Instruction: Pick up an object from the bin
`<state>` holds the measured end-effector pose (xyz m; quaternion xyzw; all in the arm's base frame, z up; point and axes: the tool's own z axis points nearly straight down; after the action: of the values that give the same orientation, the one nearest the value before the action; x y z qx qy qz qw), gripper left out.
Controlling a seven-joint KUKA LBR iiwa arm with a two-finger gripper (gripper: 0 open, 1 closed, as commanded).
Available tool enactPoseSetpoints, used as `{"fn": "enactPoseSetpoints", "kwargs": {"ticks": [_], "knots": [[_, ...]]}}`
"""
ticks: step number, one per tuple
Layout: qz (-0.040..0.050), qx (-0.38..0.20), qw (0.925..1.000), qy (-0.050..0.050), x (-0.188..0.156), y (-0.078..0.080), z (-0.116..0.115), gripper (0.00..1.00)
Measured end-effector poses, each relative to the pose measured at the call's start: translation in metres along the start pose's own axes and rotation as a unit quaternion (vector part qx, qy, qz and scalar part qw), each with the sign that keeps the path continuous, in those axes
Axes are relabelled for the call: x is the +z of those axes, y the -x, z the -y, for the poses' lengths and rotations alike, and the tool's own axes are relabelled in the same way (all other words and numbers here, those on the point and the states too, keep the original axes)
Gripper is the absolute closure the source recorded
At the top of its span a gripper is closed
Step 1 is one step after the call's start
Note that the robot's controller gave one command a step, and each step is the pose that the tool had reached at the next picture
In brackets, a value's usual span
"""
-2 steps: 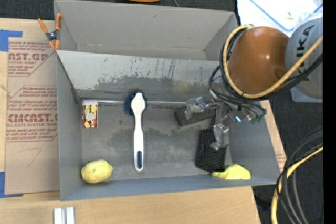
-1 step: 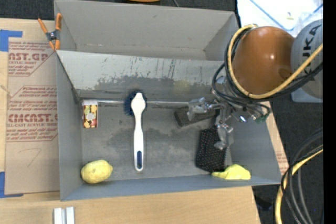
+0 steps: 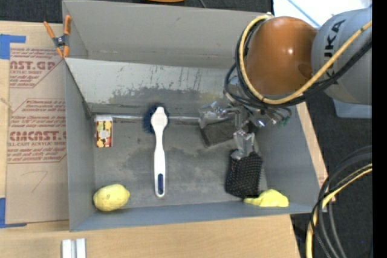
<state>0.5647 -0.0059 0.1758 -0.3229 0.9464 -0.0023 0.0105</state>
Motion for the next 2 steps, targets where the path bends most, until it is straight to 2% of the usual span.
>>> {"fn": "enactPoseSetpoints", "kwargs": {"ticks": [1,2], "knots": [[-0.0006,0.021,0.9998,0.001,-0.010,-0.046,0.035,0.00],[0.0017,-0.026,0.9997,0.001,-0.014,-0.030,0.025,0.00]]}}
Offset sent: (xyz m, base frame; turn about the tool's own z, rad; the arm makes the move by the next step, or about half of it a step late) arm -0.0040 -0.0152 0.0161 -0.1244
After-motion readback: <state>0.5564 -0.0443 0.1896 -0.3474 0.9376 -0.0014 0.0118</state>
